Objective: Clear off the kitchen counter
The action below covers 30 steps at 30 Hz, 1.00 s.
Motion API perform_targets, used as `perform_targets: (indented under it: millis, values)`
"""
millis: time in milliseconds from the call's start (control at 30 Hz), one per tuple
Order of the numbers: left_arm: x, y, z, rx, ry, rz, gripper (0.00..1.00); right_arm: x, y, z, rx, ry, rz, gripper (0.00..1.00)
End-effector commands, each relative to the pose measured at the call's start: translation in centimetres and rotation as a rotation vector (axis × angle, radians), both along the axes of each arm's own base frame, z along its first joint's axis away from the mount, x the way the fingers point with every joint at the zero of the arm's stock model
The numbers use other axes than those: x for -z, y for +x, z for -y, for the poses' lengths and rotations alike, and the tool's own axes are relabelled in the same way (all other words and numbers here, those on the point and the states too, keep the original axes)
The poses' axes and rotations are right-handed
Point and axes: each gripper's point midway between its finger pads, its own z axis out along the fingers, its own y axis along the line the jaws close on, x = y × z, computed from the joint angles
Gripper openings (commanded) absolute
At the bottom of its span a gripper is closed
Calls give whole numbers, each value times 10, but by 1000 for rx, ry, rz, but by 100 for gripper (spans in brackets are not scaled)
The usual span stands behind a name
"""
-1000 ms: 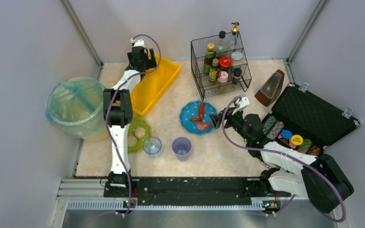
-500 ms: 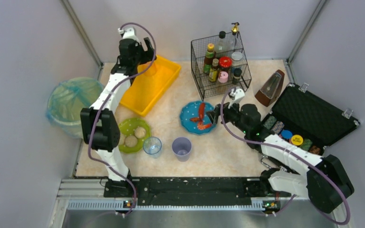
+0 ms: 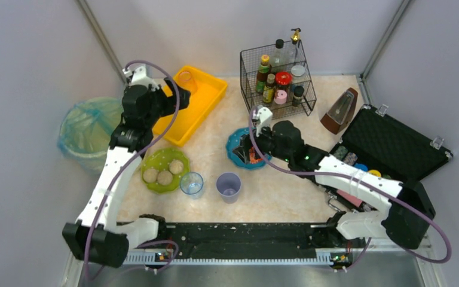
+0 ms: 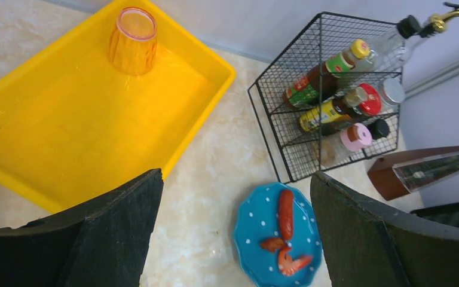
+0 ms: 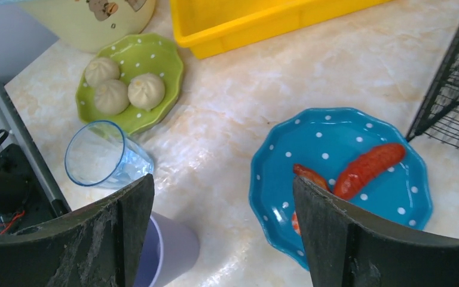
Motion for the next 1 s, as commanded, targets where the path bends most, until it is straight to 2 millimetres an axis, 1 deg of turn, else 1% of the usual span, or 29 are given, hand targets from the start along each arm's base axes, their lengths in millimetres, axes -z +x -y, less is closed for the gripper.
perform_targets:
  millis: [0, 33, 67, 200, 233, 367, 400, 467, 533, 600, 633, 733, 800, 967]
  values:
    - [-8, -48, -4, 5, -64, 8, 98, 0, -5, -30, -69, -79, -26, 83]
    - [-4, -58, -8, -5, -52, -9, 98, 4, -6, -37, -84, -101, -39, 82]
    - [-3, -67, -12, -14, -38, -12, 98, 1, -7, -47, -101, -109, -40, 81]
    - [0, -100, -24, -21, 29, -11, 98, 8, -18, -82, -174, -162, -60, 78]
    - [1, -108, -27, -21, 47, -8, 98, 16, -20, -91, -194, -183, -75, 77]
    - [8, -131, -49, -87, 133, 31, 98, 32, -30, -118, -247, -236, -116, 71]
    - [15, -134, -56, -122, 146, 33, 98, 36, -33, -125, -258, -249, -125, 69]
    - [22, -139, -68, -180, 151, 72, 98, 47, -35, -135, -274, -273, -147, 66]
    - [24, -141, -78, -242, 148, 123, 98, 57, -36, -144, -283, -296, -171, 63]
    - [30, -144, -88, -296, 153, 139, 99, 63, -37, -153, -297, -310, -184, 61]
    - [31, -145, -91, -313, 154, 141, 99, 69, -39, -158, -305, -321, -194, 60]
    - [31, -149, -98, -353, 153, 137, 98, 80, -41, -168, -327, -341, -216, 59]
    - [31, -151, -102, -369, 159, 138, 99, 89, -41, -173, -336, -361, -235, 57]
    - [32, -152, -102, -369, 162, 138, 99, 109, -37, -176, -321, -412, -269, 51]
